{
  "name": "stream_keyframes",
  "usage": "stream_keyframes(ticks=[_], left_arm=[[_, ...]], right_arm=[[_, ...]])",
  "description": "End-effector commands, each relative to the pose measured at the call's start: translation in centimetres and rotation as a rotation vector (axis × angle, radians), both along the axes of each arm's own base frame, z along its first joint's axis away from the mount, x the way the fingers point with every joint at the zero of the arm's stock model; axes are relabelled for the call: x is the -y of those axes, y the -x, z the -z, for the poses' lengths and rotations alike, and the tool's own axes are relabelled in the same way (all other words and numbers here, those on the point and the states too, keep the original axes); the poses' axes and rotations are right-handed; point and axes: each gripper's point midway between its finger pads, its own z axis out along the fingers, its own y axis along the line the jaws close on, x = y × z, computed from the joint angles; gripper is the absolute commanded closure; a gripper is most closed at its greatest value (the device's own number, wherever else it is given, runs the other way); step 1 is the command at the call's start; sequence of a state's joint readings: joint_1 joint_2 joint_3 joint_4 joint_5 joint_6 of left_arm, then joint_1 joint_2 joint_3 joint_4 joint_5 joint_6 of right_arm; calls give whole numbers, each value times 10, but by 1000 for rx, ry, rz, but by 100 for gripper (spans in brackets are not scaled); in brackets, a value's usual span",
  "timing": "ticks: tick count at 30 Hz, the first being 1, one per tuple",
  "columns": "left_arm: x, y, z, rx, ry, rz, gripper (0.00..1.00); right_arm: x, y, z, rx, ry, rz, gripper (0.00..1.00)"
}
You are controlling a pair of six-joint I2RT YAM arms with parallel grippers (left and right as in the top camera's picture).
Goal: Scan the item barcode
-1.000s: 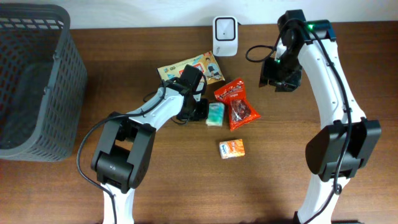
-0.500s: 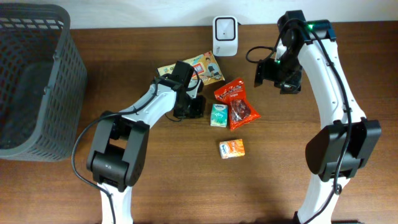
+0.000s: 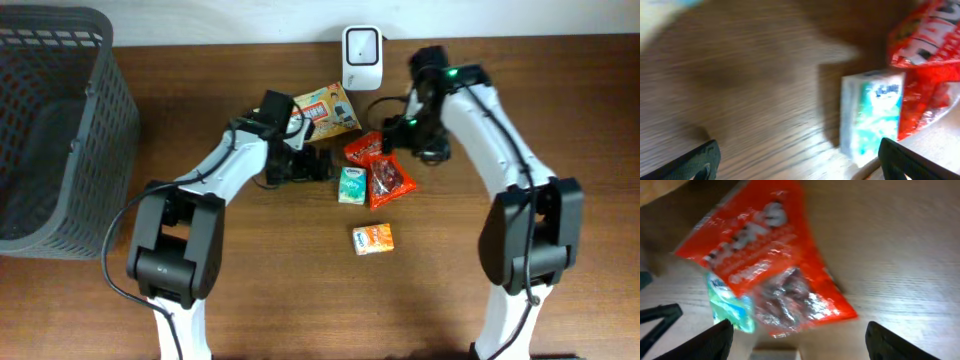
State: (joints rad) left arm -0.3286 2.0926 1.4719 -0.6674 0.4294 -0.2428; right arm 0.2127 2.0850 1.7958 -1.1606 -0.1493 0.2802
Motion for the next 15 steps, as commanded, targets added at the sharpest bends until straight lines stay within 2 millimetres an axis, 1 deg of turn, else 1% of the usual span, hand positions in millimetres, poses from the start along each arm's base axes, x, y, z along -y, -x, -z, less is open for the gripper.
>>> stream_keyframes(ticks=[1, 4, 6, 7, 8, 11, 13, 15], left_arm=[[-16, -11, -15, 28, -1, -33, 1], [-32, -6, -11, -19, -29, -63, 1], [-55, 0, -4, -57, -107, -103, 1], [-69, 3, 0, -78, -163, -134, 1], [-84, 6, 4, -98, -220, -167, 1], [-110, 12, 8, -131, -313, -202, 1], [-119, 16, 9, -148, -340, -211, 1], [-119, 17, 9, -153, -340, -212, 1]], right_arm=[[-21, -5, 3, 87, 143, -100, 15], [-40, -11, 4, 163, 202, -106, 15], [-52, -14, 5, 203, 216, -101, 15], [-57, -16, 5, 224, 223, -103, 15], [-57, -18, 6, 245, 245, -86, 15], [-49, -21, 10, 286, 319, -15, 15], [-48, -22, 17, 290, 325, -14, 16], [-47, -21, 25, 290, 325, -14, 19]])
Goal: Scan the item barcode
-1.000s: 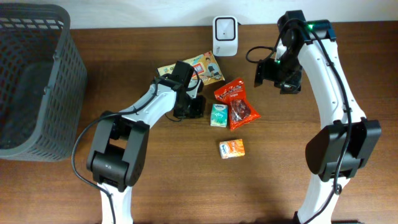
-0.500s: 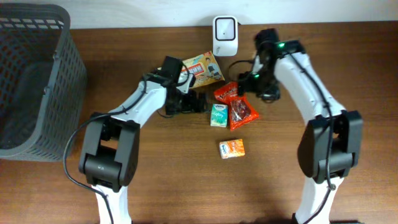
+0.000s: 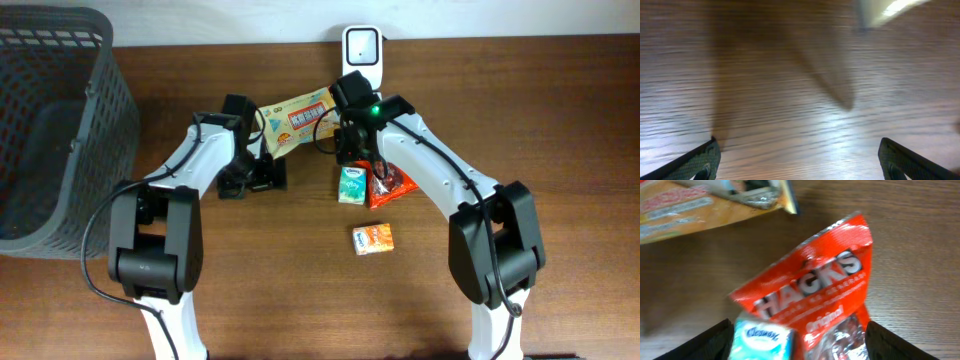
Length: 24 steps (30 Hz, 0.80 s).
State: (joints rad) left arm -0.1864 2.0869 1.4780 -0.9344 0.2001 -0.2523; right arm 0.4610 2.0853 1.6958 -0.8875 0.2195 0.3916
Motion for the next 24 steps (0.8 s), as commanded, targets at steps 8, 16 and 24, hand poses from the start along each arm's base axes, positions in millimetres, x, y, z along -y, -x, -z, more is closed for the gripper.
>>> stream_keyframes(ticks=[8, 16, 24], left_arm=[[-12, -6, -8, 35, -61, -14, 1], [-12, -6, -8, 36, -61, -14, 1], [-12, -7, -8, 38, -61, -14, 1]], right_arm=[[11, 0, 42, -8, 72, 50, 36], [12, 1, 34, -29, 62, 105, 96], [-13, -2, -24, -68, -59, 68, 96]])
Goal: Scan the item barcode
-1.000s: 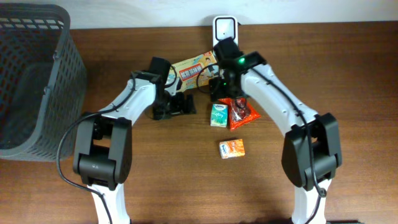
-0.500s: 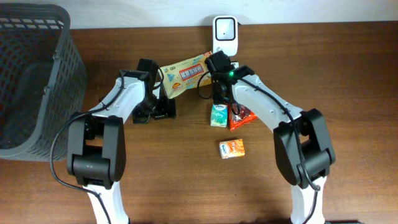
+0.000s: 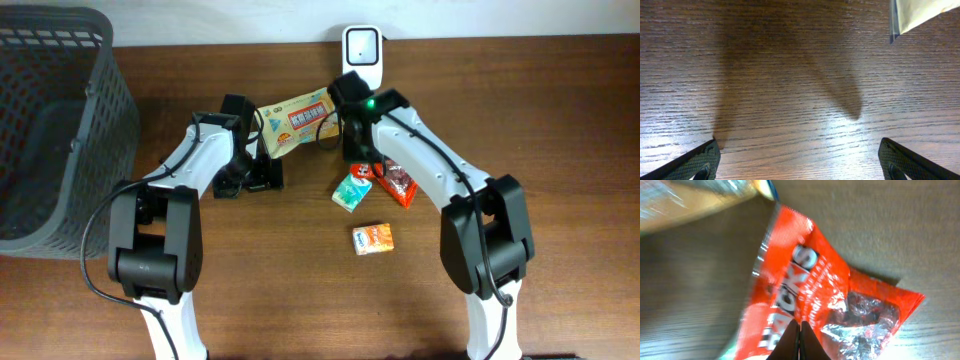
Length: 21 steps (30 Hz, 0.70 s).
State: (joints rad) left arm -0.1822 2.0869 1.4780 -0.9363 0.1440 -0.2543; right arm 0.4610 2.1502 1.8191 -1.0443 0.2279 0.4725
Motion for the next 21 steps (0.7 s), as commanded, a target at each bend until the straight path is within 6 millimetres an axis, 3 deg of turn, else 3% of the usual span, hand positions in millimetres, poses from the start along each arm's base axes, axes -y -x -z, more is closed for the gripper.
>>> stream_keyframes(ticks=[1, 5, 6, 7, 8, 9, 10, 16, 21], left_arm=[[-1, -5, -10, 30, -5, -5, 1], [-1, -5, -10, 30, -5, -5, 1], [-1, -5, -10, 30, -5, -5, 1], [-1, -5, -10, 30, -5, -5, 1], [-1, -6, -10, 32, -5, -5, 1], [0, -6, -10, 35, -4, -6, 1], [0, -7, -10, 37, -4, -6, 1], [0, -8, -10, 41, -3, -6, 1], [0, -8, -10, 41, -3, -6, 1]], right_arm=[[-20, -8, -31, 11, -98, -23, 96], [-15, -14, -50, 30, -32, -161, 96], [-11, -15, -50, 32, -3, -172, 87], [-7, -14, -43, 18, 31, -189, 55], [-5, -11, -35, -2, 42, -202, 38], [-4, -8, -25, -25, 52, -205, 24], [-3, -5, -12, -55, 62, -202, 17], [-11, -5, 39, -105, 85, -159, 13], [-7, -5, 55, -82, 241, -161, 12]])
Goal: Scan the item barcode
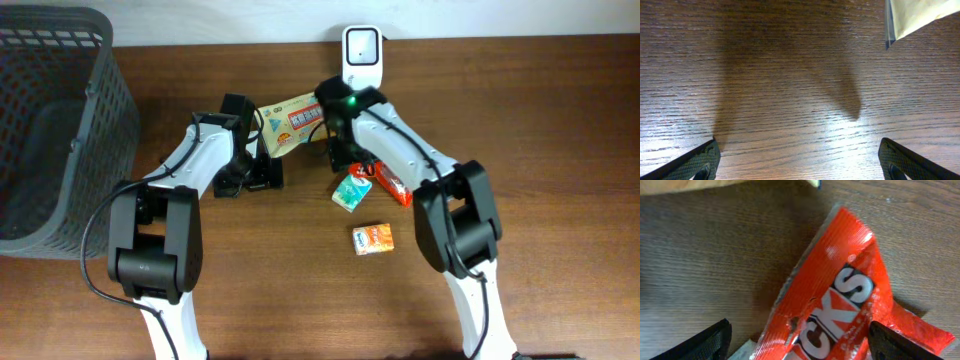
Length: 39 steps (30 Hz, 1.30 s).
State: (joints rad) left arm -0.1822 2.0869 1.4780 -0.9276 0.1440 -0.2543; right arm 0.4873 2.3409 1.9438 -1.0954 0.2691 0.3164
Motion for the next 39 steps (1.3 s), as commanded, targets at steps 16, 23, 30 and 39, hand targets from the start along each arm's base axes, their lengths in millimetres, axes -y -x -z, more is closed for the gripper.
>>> stream_keyframes(ticks=[16, 23, 30, 39], left_arm=[[-1, -6, -10, 33, -5, -6, 1], [-1, -6, -10, 33, -5, -5, 1], [-1, -6, -10, 33, -8, -6, 1], [-19, -8, -10, 24, -6, -53, 1]], right_arm=[[10, 6, -19, 8, 112, 86, 96], [-51, 4, -132, 17, -253, -27, 96], [-96, 19, -168, -128, -708, -173, 96], [-95, 13, -124, -329, -1066, -85, 96]])
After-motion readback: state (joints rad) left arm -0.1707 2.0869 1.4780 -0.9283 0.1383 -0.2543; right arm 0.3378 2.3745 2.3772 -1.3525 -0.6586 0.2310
